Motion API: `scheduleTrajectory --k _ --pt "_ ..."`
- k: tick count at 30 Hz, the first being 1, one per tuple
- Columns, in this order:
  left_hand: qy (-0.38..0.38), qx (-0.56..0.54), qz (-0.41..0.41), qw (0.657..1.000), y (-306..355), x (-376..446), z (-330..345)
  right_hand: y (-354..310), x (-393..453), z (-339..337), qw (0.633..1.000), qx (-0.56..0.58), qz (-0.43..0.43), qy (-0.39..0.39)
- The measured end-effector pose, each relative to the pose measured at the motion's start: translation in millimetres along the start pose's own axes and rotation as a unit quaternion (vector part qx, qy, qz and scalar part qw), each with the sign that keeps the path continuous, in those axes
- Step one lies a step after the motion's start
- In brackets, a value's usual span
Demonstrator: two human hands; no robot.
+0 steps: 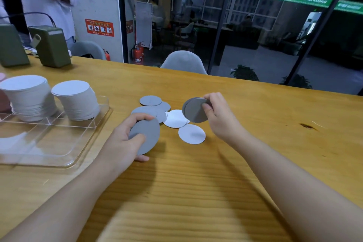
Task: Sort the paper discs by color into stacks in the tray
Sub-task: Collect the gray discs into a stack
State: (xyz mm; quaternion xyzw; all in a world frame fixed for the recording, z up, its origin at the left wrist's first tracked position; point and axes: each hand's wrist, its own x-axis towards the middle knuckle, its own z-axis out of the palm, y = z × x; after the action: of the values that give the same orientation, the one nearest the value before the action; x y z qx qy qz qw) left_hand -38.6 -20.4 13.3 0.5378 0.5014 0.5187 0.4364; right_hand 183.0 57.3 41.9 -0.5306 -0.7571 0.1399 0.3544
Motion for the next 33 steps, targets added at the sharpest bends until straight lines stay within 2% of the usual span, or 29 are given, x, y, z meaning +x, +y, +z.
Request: scheduleTrajectory --k 4,8,11,18,21,24,28,33 --pt "0.023 -0.015 -0.007 1.0 -1.2 3.3 -1.3 -20.7 -12.7 4.9 0.995 0.077 -0.049 -0.044" --pt "0.019 -0.057 -0.004 0.998 -1.5 4.5 -4.1 -37.1 -19.6 22.4 0.989 0.094 -0.073 -0.089" --pt "-0.007 -0.063 0.013 0.998 -4.9 6.0 -6.8 -46.5 -17.4 37.5 0.988 0.09 -0.089 -0.093" --pt "0.003 -0.015 0.044 0.999 -13.6 11.2 -15.6 -57.1 -5.8 62.6 0.985 0.134 -0.041 -0.104" --pt "0.033 -0.011 0.041 0.999 -11.2 11.8 -15.0 -52.4 7.8 68.4 0.991 0.092 -0.041 -0.086" --pt "0.085 -0.01 0.049 0.995 -9.6 13.5 -16.7 -42.6 25.5 77.1 0.994 -0.025 -0.032 -0.1" --pt "0.151 -0.018 0.045 0.987 -10.9 17.5 -20.7 -41.1 45.9 92.9 0.983 -0.128 -0.001 -0.134" --pt "0.175 -0.02 0.041 0.984 -13.9 19.4 -23.3 -49.4 58.3 108.0 0.966 -0.206 0.051 -0.147"
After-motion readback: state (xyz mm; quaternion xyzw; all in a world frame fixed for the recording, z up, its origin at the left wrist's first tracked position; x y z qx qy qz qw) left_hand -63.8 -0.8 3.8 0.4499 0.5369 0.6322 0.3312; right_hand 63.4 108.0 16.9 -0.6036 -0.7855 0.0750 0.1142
